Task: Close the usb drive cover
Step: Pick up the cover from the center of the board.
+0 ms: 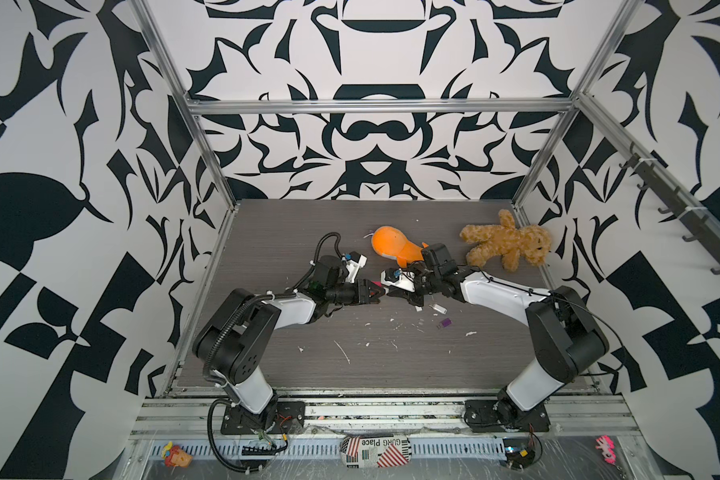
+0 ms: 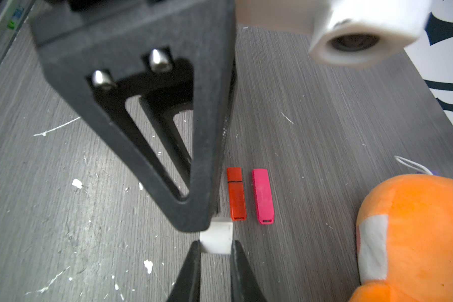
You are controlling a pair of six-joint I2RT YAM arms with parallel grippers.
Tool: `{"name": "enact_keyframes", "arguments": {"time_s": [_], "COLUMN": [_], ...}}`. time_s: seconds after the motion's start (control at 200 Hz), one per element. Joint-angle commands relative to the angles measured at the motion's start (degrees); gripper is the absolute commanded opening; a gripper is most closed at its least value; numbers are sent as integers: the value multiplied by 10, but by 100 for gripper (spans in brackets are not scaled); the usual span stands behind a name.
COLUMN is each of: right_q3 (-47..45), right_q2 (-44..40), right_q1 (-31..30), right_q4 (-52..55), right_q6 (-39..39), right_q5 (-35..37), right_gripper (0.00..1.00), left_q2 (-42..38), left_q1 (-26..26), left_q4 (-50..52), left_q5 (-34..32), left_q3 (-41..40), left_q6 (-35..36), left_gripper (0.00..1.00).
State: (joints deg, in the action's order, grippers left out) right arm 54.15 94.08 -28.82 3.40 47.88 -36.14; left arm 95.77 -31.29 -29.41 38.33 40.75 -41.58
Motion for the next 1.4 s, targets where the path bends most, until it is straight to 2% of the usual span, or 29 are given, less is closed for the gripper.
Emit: {"name": "enact_keyframes", "arguments": {"time_s": [0.0,0.22,0.72,0.98,1.18,1.395], "right_q3": [-2,-1,5,10,15,17], "right_q2": [-12,-10,6,9,12,16], "right_q1": [-6,-10,-15,-15,-15,-15], "right_q4": [-15,-16,-17,-19,-21,-21], "right_q6": [-10,-10,-9,-9,-10,-7], "right_q5": [-21,-24,-18,-14,-14,-10], "right_gripper": [19,19,19,19,19,19], "left_q2": [10,11,11,17,19,19], "left_q1": [-4,-4,-4,-4,-4,-3], "left_q4": [-11,-11,-16,-21,-23,-23], "left_q5": [-5,-10,-8,-3,-1,-1], "left_q3": [14,16,14,14,14,14], "left_q6": [-8,-8,-14,-19,-21,-22], "left_gripper": [37,34,20,17,20,15]}}
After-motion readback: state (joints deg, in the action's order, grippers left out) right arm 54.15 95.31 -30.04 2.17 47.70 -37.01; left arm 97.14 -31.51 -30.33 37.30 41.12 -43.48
